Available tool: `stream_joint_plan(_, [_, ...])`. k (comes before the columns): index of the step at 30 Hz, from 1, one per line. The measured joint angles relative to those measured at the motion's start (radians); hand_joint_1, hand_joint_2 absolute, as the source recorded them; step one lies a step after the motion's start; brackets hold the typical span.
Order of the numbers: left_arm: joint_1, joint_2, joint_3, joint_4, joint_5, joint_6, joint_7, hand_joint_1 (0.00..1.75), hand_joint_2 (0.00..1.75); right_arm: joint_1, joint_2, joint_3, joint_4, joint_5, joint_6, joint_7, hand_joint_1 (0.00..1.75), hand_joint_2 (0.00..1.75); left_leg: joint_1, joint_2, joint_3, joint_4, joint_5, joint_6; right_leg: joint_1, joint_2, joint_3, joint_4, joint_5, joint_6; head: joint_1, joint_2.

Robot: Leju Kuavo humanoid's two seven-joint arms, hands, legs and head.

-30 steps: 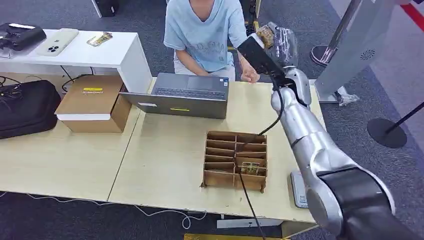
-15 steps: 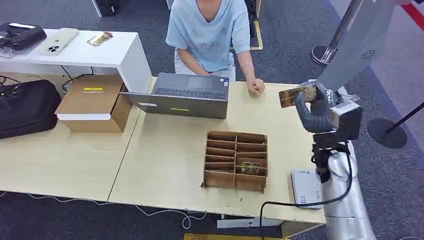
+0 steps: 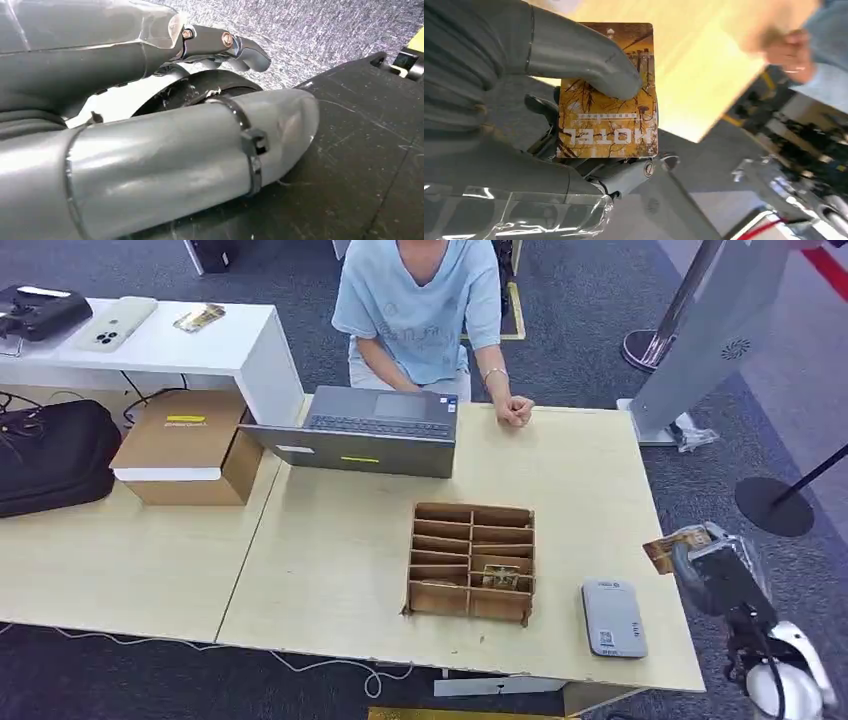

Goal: Pass the card to the sensor for recognition and then transmit it.

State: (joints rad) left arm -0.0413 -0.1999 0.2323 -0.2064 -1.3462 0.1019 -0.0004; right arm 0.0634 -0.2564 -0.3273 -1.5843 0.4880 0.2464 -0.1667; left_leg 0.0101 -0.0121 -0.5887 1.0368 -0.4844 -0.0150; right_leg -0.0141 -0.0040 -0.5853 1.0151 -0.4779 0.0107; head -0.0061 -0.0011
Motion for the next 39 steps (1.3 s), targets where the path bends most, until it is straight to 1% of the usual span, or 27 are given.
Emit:
stream_joint_plan(5, [0.0,0.0,0.0,0.0,-0.011,0.0,0.003,0.0,0.0,0.04,0.014,-0.008,0.013,0.063,-0.01,0.032,1.75,1.75,0.0,0.0,0.0,0.0,0.0,0.0,0.0,0.0,0.0,0.0,0.0,0.0,0.0,0.0])
stream_joint_plan(9, [-0.001,-0.001,0.0,0.0,-0.017,-0.003,0.01,0.0,0.0,0.051,0.031,-0.018,0.024,0.082,-0.011,0.049,1.75,1.75,0.0,0.0,0.001,0.0,0.0,0.0,0.0,0.001,0.0,0.0,0.0,0.0,0.0,0.0])
stream_joint_plan(15, [-0.001,-0.002,0.0,0.0,-0.024,-0.003,0.018,0.0,0.0,0.061,0.046,-0.032,0.035,0.085,0.003,0.05,1.75,1.75,0.0,0.001,0.001,0.0,0.0,0.0,0.0,0.001,0.0,0.0,0.0,0.0,0.0,0.0])
stream_joint_plan(24, [-0.001,-0.005,0.0,0.0,-0.027,-0.005,0.021,0.0,0.0,0.06,0.064,-0.032,0.061,0.097,0.013,0.049,1.75,1.75,0.0,0.0,0.001,0.0,0.0,0.0,0.0,0.001,0.0,0.0,0.0,0.0,0.0,0.0])
stream_joint_plan(28, [-0.001,-0.005,0.0,0.0,-0.027,-0.014,0.034,0.0,0.0,0.06,0.069,-0.032,0.071,0.101,0.025,0.049,1.75,1.75,0.0,0.0,0.0,0.0,0.0,0.0,0.0,0.001,0.0,0.0,0.0,0.0,0.0,0.0])
stream_joint_plan(39, [-0.004,-0.005,0.0,0.0,-0.027,-0.021,0.037,0.0,0.0,0.053,0.069,-0.003,0.112,0.131,0.032,0.05,1.75,1.75,0.0,0.0,0.0,0.0,0.0,0.0,0.0,0.001,0.0,0.0,0.0,0.0,0.0,0.0])
